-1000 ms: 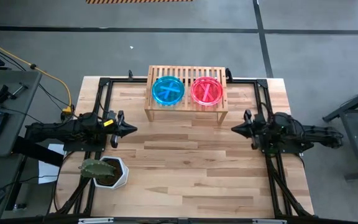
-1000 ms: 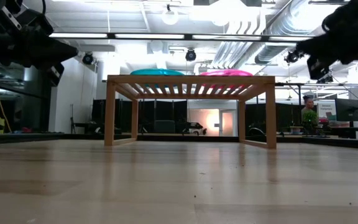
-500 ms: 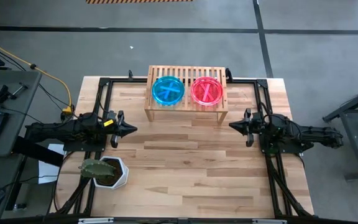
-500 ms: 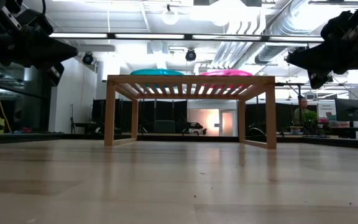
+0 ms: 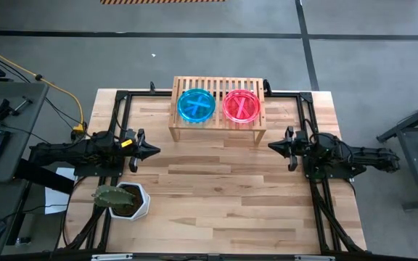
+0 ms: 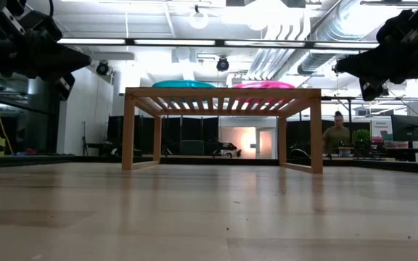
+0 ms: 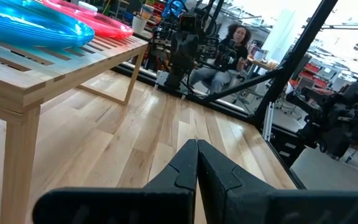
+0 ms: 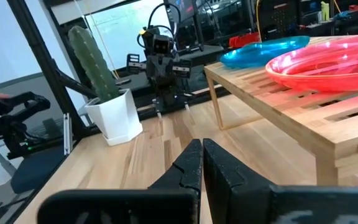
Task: Place and stack plates onto a shelf
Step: Return to Home Position
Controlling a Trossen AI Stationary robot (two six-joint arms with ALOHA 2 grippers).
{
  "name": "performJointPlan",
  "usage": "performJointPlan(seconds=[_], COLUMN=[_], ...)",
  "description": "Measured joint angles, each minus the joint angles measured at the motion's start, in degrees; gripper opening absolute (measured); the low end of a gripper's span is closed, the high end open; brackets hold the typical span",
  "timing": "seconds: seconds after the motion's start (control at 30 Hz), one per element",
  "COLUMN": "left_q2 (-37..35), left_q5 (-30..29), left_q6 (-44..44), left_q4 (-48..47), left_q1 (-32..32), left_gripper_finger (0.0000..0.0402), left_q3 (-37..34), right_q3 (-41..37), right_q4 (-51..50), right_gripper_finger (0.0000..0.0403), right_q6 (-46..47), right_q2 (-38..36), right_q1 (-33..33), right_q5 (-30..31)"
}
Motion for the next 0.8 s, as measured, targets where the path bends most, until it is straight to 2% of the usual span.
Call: performJointPlan(seconds=[0.23,0.37,0.8], left_q2=[-1.52,-1.35,-1.06], left_q5=[0.00,0.00,0.39], left_q6=[0.02,-0.02,0.00], left_q4=[0.00,4.06,3.89], left_q1=[-0.03,-0.35,-0.75], left_gripper_finger=[0.0000,0.0000,0.0000], left_q3=[0.00,-1.54,-1.53], right_q3=[0.00,0.00,0.02], right_q4=[-0.80,-0.93,-0.98], right_gripper_finger=[0.0000,0.0000,0.0000], right_q6=[0.01,0.00,0.01], right_q2=[0.36,0.35,0.35], right_q1=[-0.42,-0.42,-0.42], right_q5=[-0.07,-0.17,-0.17])
